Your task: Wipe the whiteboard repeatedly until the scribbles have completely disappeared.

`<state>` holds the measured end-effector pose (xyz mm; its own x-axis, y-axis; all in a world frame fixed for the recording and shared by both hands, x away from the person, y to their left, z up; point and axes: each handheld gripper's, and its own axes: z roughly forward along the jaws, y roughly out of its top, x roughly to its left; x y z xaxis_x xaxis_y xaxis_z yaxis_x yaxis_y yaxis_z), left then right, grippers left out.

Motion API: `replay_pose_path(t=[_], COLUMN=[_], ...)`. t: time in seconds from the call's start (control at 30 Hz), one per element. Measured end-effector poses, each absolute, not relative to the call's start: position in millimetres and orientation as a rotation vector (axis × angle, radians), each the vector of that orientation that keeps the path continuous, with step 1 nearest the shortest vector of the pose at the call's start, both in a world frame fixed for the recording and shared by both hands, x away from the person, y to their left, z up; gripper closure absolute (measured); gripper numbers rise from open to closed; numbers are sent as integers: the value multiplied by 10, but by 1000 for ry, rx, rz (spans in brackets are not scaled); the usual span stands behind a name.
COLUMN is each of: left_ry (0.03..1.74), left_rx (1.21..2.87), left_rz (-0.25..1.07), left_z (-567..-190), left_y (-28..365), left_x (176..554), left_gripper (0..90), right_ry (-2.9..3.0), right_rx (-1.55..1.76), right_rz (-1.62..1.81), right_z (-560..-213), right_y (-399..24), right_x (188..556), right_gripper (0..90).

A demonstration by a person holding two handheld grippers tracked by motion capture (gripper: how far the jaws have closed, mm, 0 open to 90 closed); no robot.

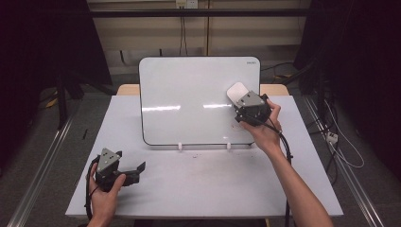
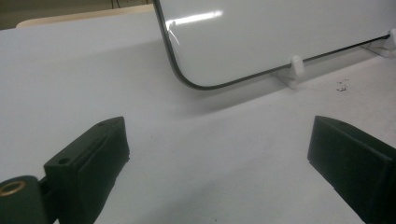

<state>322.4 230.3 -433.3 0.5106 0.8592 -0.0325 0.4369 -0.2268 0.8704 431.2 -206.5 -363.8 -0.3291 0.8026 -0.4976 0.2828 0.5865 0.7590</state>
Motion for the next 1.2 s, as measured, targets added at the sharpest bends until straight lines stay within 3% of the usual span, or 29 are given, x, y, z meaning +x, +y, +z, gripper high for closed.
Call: replay_pose_path(t=[1.2], left_ry=[1099], left_rx=[1832], left_rz=[601], left_z=[-4315], left_y=[2363], left_x=[3200], left_gripper=[52], right_ry=[1921], right_rx=[864], right_rz=[691], right_z=[-4081], right_y=[-1944], right_x=[3928], right_gripper=[316])
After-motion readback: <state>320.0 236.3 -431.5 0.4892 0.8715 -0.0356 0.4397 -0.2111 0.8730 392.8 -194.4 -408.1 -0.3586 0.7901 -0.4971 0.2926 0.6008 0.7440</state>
